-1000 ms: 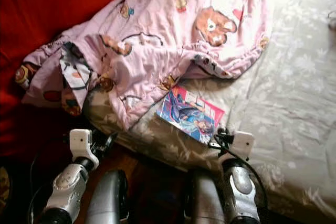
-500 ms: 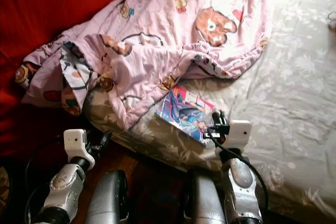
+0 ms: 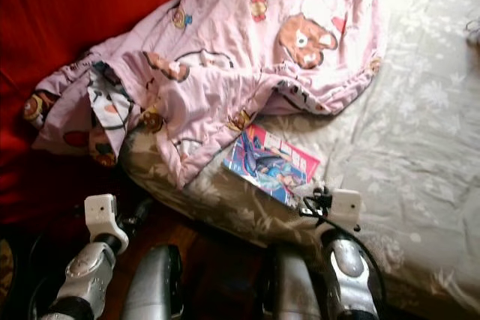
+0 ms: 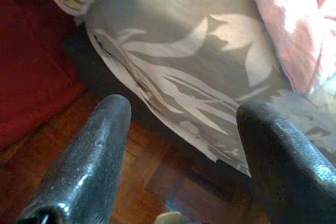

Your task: Clean up the room

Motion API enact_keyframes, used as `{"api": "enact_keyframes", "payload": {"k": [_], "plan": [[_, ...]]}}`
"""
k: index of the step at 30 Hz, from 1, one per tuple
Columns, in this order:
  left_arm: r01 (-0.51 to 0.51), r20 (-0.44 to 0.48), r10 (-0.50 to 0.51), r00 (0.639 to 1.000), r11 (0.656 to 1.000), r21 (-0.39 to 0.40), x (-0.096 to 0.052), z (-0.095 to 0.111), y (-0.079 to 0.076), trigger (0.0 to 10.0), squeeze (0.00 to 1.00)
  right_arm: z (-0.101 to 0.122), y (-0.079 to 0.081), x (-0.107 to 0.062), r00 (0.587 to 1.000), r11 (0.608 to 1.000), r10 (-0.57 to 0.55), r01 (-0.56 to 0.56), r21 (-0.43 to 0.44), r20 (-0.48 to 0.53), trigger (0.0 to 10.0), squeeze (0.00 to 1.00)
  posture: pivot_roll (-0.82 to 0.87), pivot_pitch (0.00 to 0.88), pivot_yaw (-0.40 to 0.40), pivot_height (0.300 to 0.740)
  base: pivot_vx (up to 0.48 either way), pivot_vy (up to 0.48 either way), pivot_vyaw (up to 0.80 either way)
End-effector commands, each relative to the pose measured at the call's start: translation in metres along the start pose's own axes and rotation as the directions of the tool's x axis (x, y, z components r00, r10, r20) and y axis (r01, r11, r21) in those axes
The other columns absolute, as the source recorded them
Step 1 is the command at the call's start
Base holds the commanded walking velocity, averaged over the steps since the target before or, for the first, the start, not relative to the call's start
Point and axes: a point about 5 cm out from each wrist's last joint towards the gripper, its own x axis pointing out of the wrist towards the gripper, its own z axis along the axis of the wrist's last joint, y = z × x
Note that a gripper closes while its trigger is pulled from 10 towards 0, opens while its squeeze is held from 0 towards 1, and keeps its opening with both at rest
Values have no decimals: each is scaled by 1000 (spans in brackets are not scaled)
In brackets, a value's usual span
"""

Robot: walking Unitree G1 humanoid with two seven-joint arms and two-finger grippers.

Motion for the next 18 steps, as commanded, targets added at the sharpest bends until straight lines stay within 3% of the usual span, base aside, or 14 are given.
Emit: {"api": "enact_keyframes", "payload": {"k": [1, 9, 14, 18], "plan": [[-14, -67, 15, 998, 1000, 4, -5, -12, 4, 10000, 0, -2, -5, -1, 1000, 1000, -18, 18, 16, 3, 10000, 0, 72, 136, -11, 622, 0, 0, 0], [-15, -140, 15, 990, 1000, -2, -5, -22, 1, 10000, 0, -7, -4, 6, 998, 999, 33, -33, 0, -56, 10000, 0, 69, 85, -5, 677, 0, 0, 0], [-34, -181, 33, 983, 999, -1, -8, -29, 3, 10000, 0, -25, -16, 0, 987, 999, -20, 25, 24, -161, 10000, 0, 78, 55, -6, 707, 0, 0, 0], [-52, -206, 50, 977, 999, -1, -9, -33, 5, 10000, 0, -36, -12, -3, 972, 1000, -17, 18, -1, -235, 10000, 0, 79, 35, -2, 737, 0, 0, 0]]}}
